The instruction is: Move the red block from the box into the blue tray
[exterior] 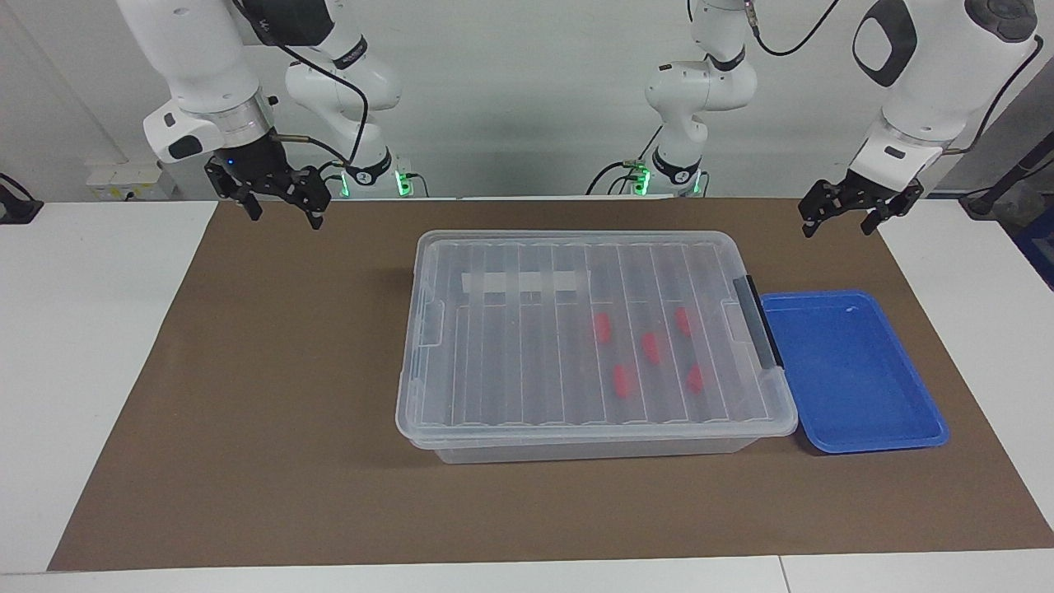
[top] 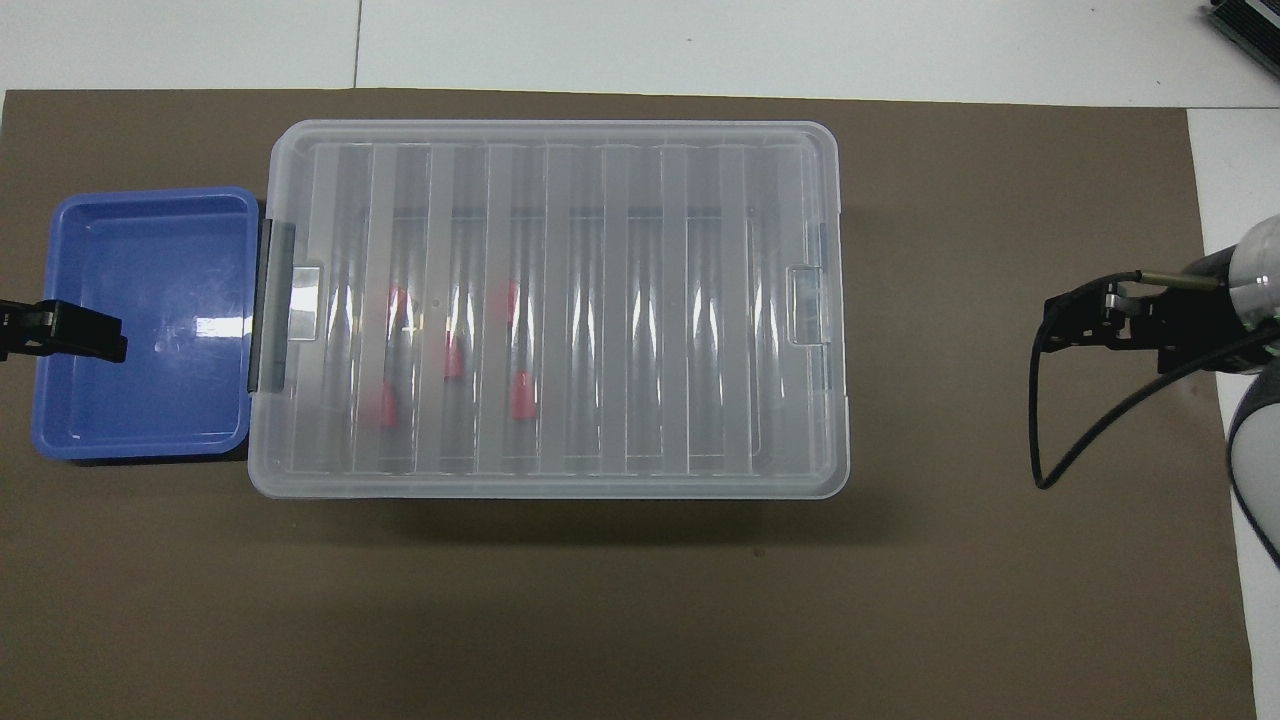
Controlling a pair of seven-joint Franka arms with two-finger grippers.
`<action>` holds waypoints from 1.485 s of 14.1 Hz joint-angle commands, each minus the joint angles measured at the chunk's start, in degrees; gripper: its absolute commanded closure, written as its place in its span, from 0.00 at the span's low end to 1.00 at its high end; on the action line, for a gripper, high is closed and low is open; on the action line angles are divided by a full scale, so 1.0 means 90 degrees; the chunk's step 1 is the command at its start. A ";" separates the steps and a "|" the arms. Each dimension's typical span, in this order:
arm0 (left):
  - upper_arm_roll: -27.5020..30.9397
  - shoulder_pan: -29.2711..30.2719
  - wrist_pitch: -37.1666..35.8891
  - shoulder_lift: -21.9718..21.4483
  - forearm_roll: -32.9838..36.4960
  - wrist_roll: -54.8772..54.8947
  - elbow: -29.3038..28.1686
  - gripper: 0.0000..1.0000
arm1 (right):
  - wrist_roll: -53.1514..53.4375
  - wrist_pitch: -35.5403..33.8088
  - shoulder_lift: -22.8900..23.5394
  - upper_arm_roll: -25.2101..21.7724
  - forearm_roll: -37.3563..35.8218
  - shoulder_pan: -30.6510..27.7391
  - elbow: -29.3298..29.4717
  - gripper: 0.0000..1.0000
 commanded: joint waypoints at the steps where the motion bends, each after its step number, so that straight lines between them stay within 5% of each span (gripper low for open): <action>1: 0.0024 -0.0014 -0.0088 -0.0123 -0.0012 -0.0037 -0.0051 0.00 | -0.0019 0.0199 -0.0208 0.0025 0.0131 -0.0093 -0.0265 0.00; 8: 0.0024 -0.0014 -0.0088 -0.0123 -0.0012 -0.0037 -0.0051 0.00 | 0.0059 0.0813 -0.0218 0.0044 0.0121 0.0004 -0.0625 0.00; 13: 0.0014 -0.0014 -0.0078 -0.0123 -0.0002 -0.0037 -0.0051 0.00 | 0.0303 0.1944 -0.0159 0.0083 0.0121 0.0472 -0.1299 0.00; 21: 0.0015 -0.0014 -0.0088 -0.0123 -0.0012 -0.0037 -0.0051 0.00 | 0.1075 0.3333 0.0807 0.0083 -0.0064 0.1284 -0.1427 0.00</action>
